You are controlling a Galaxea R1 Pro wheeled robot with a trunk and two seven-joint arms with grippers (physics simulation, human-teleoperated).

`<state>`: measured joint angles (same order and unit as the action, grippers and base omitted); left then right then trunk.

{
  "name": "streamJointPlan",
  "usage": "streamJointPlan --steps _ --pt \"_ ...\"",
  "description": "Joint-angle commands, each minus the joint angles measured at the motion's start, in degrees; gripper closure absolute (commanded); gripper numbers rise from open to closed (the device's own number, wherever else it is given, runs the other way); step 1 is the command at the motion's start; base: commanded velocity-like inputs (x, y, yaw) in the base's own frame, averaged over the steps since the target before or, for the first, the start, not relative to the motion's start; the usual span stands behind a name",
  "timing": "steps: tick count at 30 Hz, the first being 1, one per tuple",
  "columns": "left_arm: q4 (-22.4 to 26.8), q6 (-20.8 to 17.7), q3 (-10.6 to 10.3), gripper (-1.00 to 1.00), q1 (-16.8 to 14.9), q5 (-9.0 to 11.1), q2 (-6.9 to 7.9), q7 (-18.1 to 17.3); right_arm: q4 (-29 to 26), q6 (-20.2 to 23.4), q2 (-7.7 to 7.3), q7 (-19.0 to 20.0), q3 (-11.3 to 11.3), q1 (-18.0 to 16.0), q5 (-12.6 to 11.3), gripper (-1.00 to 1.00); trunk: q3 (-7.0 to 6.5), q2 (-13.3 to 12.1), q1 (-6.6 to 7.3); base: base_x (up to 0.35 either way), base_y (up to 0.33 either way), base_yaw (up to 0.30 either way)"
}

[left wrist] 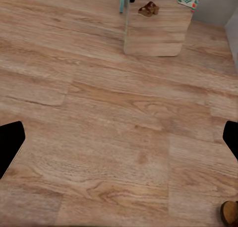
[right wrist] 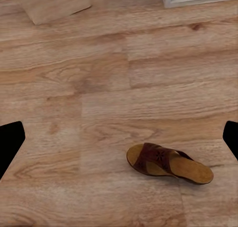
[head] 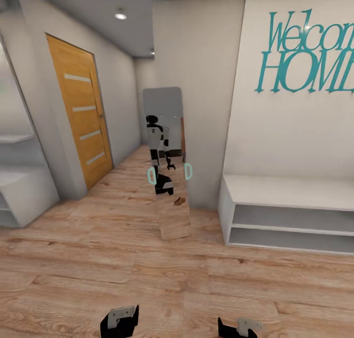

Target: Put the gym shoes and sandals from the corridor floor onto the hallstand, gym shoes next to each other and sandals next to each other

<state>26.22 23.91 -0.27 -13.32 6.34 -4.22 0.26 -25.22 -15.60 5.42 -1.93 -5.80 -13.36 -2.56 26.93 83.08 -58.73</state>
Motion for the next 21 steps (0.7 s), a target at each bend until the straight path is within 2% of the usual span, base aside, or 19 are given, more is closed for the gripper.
streamJointPlan --steps 1,21 --pt "0.0 0.0 0.0 -1.0 0.0 0.0 0.0 0.0 0.0 0.0 0.01 0.0 0.0 0.0 0.0 -1.0 0.0 0.0 0.0 0.0 0.0 0.292" --pt "0.0 0.0 0.0 -1.0 0.0 0.1 0.0 0.0 0.0 0.0 0.03 0.0 0.0 0.0 0.0 -1.0 0.0 0.0 0.0 0.0 0.0 0.293"
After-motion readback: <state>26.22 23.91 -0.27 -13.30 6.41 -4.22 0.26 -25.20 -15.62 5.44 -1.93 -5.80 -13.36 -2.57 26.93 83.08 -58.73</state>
